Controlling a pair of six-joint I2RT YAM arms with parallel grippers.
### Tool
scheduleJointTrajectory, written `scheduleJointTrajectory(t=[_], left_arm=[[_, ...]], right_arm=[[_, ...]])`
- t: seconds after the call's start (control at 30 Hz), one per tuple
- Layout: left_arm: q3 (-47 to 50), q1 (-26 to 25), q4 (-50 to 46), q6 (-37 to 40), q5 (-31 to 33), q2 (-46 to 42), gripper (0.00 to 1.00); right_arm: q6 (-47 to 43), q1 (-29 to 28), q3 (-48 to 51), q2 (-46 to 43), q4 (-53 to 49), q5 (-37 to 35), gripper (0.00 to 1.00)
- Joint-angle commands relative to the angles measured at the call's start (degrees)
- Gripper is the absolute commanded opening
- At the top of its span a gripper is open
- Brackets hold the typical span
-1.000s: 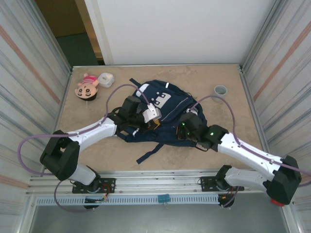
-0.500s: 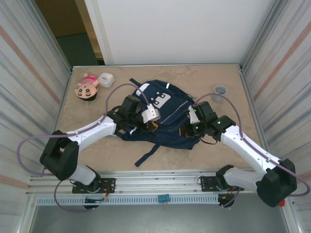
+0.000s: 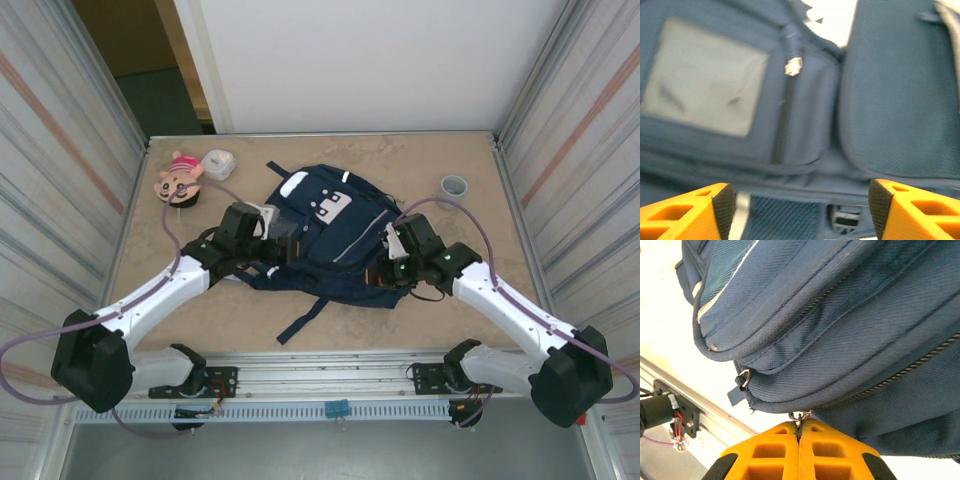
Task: Pack books, pencil case, and school supplies into a backpack
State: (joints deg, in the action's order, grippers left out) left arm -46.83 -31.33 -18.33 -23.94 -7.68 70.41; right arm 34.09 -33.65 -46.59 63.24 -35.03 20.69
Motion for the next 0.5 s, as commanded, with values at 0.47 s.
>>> scheduleJointTrajectory(t=[0.47], left_arm=[[-5.81,5.69,10.48,-6.08,-3.05,19.13,0.73]], right_arm=[[8.13,-14.91,-1.68,2.09,5.38,-7.41,0.0]])
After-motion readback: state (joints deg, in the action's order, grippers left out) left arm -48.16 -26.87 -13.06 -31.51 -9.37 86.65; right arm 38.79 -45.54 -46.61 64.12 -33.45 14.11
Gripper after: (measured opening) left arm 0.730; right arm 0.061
